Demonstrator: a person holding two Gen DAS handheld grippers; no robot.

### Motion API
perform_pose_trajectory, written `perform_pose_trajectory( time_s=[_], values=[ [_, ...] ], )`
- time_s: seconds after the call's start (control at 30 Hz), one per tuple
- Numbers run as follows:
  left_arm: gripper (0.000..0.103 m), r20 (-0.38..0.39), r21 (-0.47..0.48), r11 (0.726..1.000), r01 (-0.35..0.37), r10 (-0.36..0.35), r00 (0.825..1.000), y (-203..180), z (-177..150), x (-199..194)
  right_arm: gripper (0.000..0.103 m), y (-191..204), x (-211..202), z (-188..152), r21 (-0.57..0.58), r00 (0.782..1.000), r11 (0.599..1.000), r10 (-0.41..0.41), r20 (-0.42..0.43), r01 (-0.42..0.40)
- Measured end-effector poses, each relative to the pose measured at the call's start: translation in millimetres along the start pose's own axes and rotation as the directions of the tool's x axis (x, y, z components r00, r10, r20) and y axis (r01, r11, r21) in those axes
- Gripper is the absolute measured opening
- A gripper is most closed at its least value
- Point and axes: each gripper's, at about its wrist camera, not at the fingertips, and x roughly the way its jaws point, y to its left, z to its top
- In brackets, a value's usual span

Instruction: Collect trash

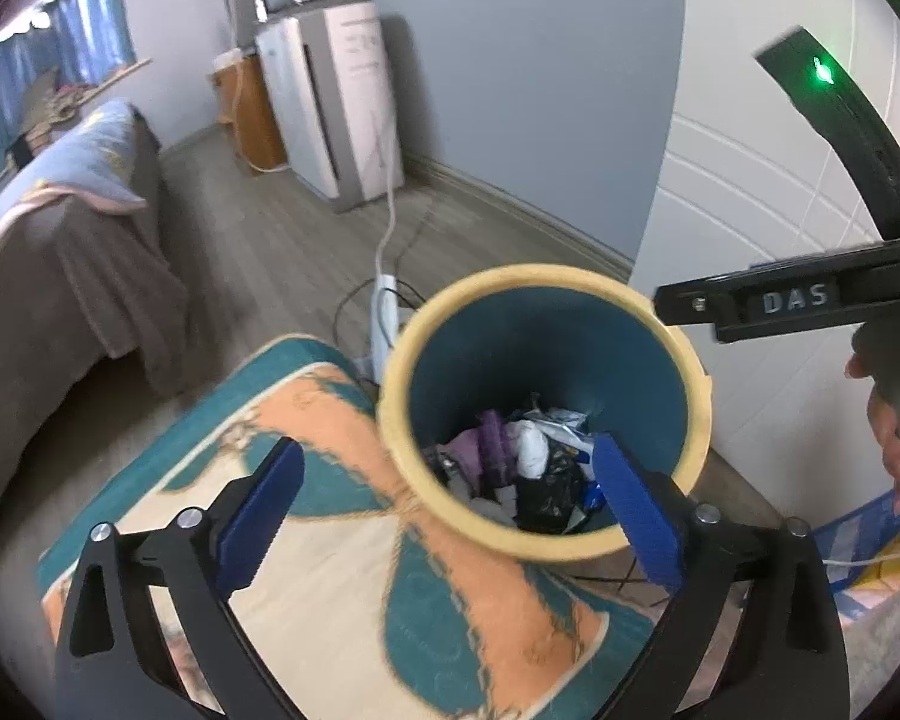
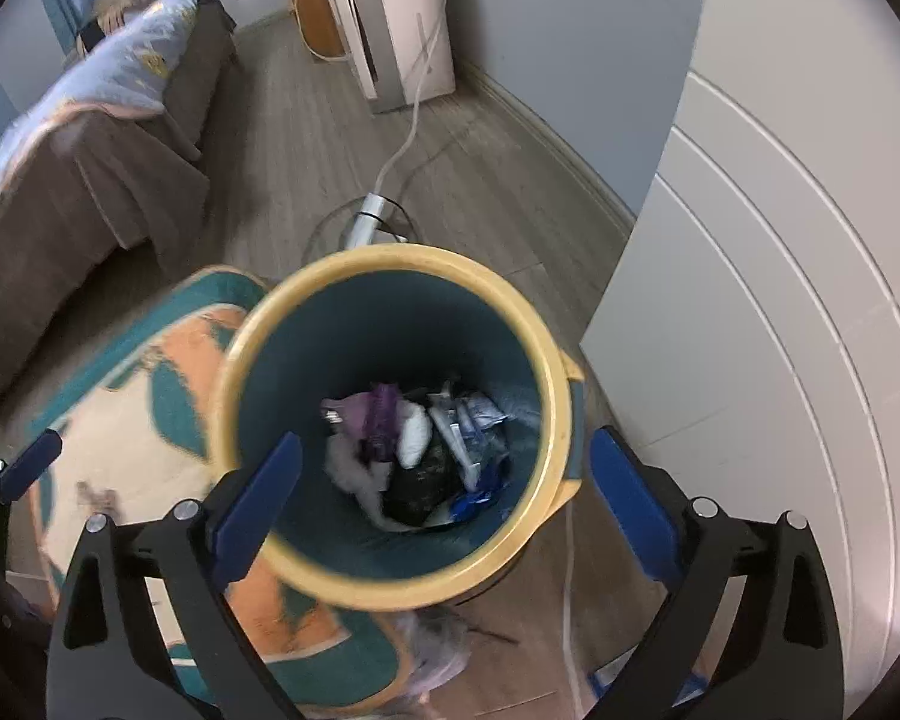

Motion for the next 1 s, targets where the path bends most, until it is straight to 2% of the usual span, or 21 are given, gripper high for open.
perform_pose_trajectory(
  time_s=[0.13,0.3,0.43,0.5,0.57,0.7,0.77,0.87,1.0],
  values=[
    [0.098,0.023,-0.048,0.998,-0.039,0.04,0.999,11.8,-0.3,-35.5,0.097,2.6,-39.2,-12.0,0.008,0.997,1.0,-0.005,0.079,0.005],
    [0.098,0.119,-0.138,0.99,-0.033,0.049,0.992,16.4,0.9,-95.7,0.097,10.6,-91.6,-42.3,-0.059,0.981,0.998,-0.014,0.193,0.026],
    [0.098,0.109,-0.153,0.986,-0.064,0.082,0.991,5.6,-7.5,-115.0,0.097,11.8,-122.0,-63.0,-0.095,0.964,0.995,0.012,0.265,0.014],
    [0.098,0.111,-0.153,0.985,-0.074,0.092,0.99,1.6,-14.6,-120.5,0.097,10.9,-130.8,-69.8,-0.095,0.96,0.995,0.005,0.282,0.022],
    [0.098,0.127,-0.146,0.987,-0.065,0.084,0.988,-1.4,-23.7,-122.0,0.097,11.6,-138.8,-73.6,-0.095,0.946,0.995,0.0,0.324,0.033],
    [0.098,0.132,-0.164,0.985,-0.054,0.076,0.988,2.3,-31.6,-113.1,0.097,12.1,-147.8,-78.3,-0.09,0.932,0.996,0.007,0.361,0.028],
    [0.098,0.133,-0.16,0.984,-0.072,0.094,0.987,4.4,-34.6,-109.9,0.097,12.8,-148.9,-79.6,-0.083,0.93,0.996,-0.01,0.367,0.043],
    [0.098,0.127,-0.154,0.986,-0.065,0.085,0.988,4.4,-37.7,-107.0,0.097,17.9,-150.0,-81.0,-0.099,0.927,0.994,-0.015,0.375,0.056],
    [0.098,0.128,-0.109,0.99,-0.086,0.1,0.987,-1.8,-41.0,-106.5,0.097,22.8,-150.4,-81.8,-0.108,0.926,0.992,-0.016,0.377,0.062]
  ],
)
